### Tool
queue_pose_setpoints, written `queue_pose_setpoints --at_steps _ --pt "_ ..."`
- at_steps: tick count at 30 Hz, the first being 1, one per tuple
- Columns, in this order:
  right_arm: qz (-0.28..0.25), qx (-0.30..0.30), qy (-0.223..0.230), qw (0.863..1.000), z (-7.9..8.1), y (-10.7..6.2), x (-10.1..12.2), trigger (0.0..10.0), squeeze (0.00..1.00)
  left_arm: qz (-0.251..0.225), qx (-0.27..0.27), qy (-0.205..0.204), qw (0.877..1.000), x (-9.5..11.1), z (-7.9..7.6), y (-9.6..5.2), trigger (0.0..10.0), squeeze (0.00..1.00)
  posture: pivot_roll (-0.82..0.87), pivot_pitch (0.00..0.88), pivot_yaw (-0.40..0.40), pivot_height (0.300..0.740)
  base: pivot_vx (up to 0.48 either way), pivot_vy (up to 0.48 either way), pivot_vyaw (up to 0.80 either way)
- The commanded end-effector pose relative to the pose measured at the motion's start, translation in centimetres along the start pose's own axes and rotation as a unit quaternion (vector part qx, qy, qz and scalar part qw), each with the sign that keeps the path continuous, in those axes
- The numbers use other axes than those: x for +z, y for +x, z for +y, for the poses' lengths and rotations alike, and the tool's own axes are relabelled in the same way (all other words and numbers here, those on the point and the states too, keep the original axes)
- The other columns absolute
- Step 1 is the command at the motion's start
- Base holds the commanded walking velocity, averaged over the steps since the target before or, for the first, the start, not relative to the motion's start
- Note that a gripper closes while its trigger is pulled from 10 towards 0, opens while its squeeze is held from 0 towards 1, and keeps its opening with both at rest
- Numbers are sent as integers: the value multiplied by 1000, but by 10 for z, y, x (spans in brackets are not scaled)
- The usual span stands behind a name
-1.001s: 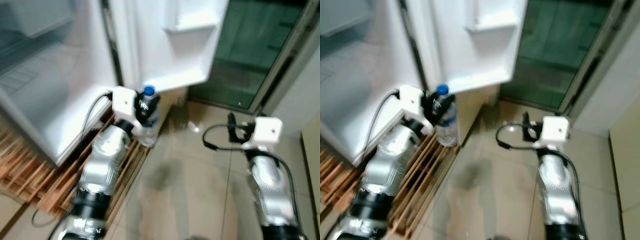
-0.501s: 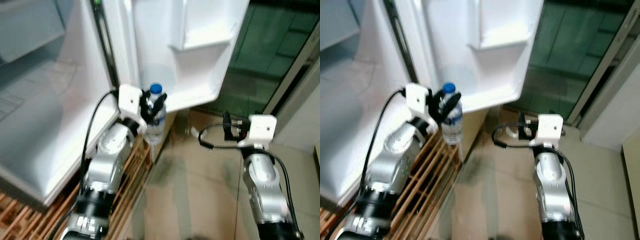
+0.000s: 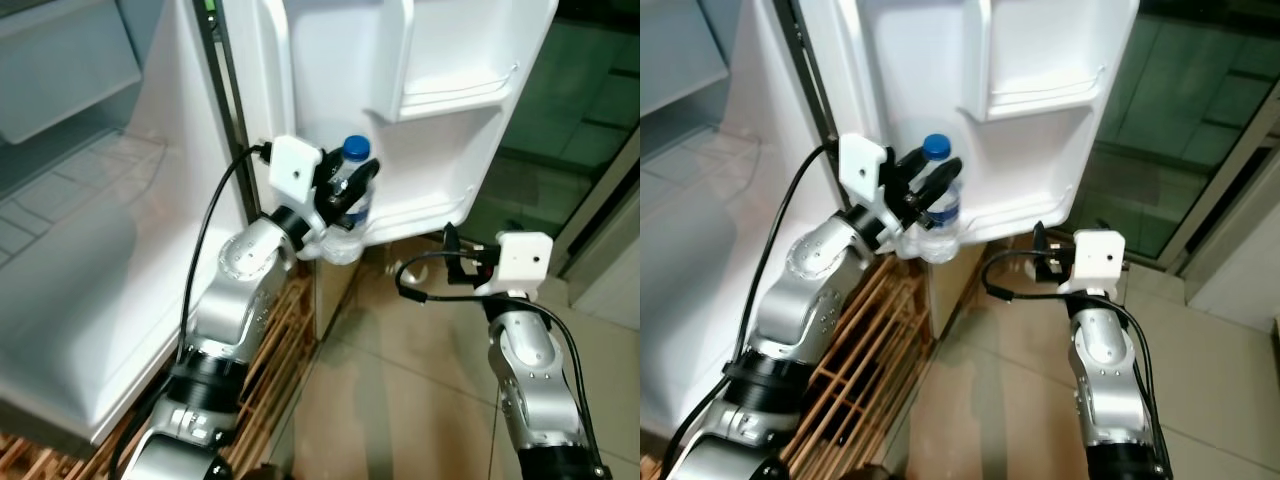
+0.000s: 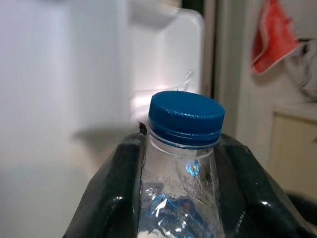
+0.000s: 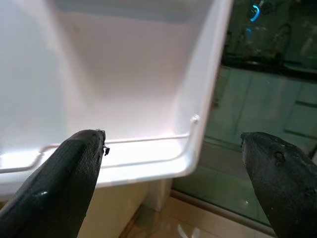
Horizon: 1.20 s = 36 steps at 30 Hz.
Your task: Restocking fridge
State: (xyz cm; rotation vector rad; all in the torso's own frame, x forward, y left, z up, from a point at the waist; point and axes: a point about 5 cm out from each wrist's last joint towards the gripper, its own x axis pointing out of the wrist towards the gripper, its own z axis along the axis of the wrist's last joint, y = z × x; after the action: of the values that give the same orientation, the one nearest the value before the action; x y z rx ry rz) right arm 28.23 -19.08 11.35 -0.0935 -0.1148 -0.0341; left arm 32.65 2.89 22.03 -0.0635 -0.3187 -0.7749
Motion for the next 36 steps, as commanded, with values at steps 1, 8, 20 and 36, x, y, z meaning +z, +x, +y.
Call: queue_pose_setpoints --at_steps 1,8,20,36 --pt "-16 12 -2 1000 4 1 8 10000 35 -20 -6 24 1000 8 0 7 10000 0 -90 0 31 740 0 0 0" --pt "18 112 72 991 28 -11 8 10000 27 -29 4 29 999 6 5 21 10000 0 -120 0 62 740 0 0 0" --pt "68 92 73 991 26 -69 -2 10000 27 -63 21 101 993 11 8 34 10000 0 -190 47 141 740 0 0 0" --pt "107 72 59 990 24 -114 11 10000 31 -63 58 151 985 3 18 38 10000 0 -284 162 179 740 0 0 0"
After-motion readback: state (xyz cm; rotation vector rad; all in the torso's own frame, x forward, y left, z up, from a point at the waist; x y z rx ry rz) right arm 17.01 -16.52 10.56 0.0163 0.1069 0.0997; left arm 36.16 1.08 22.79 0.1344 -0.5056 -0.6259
